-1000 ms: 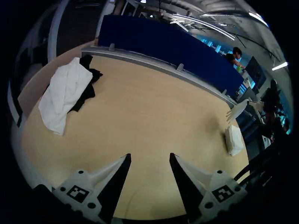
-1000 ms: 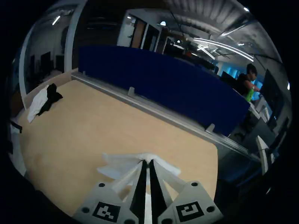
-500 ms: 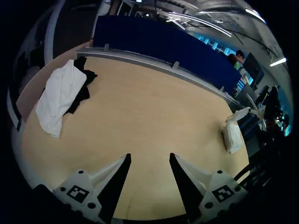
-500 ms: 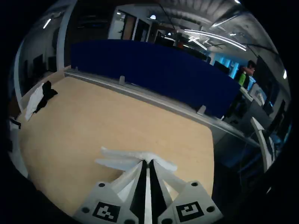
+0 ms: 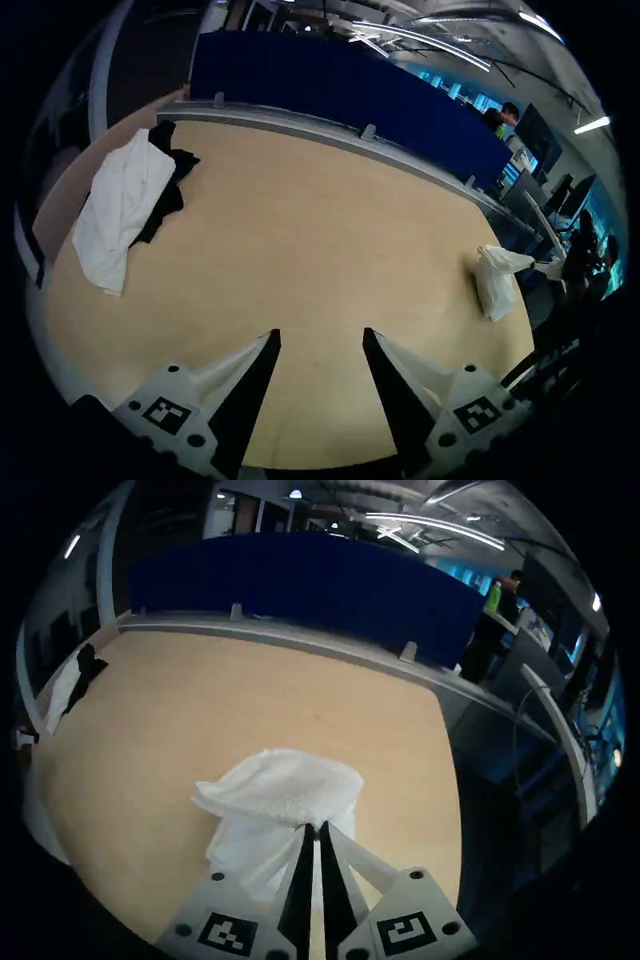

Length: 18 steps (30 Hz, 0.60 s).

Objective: Fold towel

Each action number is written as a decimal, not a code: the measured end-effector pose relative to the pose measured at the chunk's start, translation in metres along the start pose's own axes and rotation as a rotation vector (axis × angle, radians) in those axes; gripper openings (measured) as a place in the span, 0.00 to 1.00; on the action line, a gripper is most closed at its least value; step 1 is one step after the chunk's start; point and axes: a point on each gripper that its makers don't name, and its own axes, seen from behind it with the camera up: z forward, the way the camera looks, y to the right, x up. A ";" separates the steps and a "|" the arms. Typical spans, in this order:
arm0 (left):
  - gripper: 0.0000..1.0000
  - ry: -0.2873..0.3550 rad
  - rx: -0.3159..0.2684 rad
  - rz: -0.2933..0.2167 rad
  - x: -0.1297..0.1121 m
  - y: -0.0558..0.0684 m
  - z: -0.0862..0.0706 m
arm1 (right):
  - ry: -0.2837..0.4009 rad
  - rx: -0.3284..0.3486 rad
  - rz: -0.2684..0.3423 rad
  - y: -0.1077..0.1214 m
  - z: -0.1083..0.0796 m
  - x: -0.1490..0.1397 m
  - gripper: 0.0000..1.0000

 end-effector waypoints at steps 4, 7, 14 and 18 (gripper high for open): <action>0.75 -0.002 0.005 0.001 -0.001 -0.001 -0.001 | -0.039 -0.015 0.029 0.004 0.004 -0.028 0.05; 0.75 -0.002 0.009 0.000 -0.001 -0.002 -0.002 | -0.064 -0.024 0.055 0.005 0.006 -0.046 0.05; 0.75 -0.003 0.020 0.000 -0.003 -0.004 -0.005 | -0.108 -0.041 0.116 0.008 0.012 -0.079 0.05; 0.75 -0.004 0.024 0.002 -0.004 -0.005 -0.007 | -0.130 -0.047 0.151 0.010 0.017 -0.090 0.05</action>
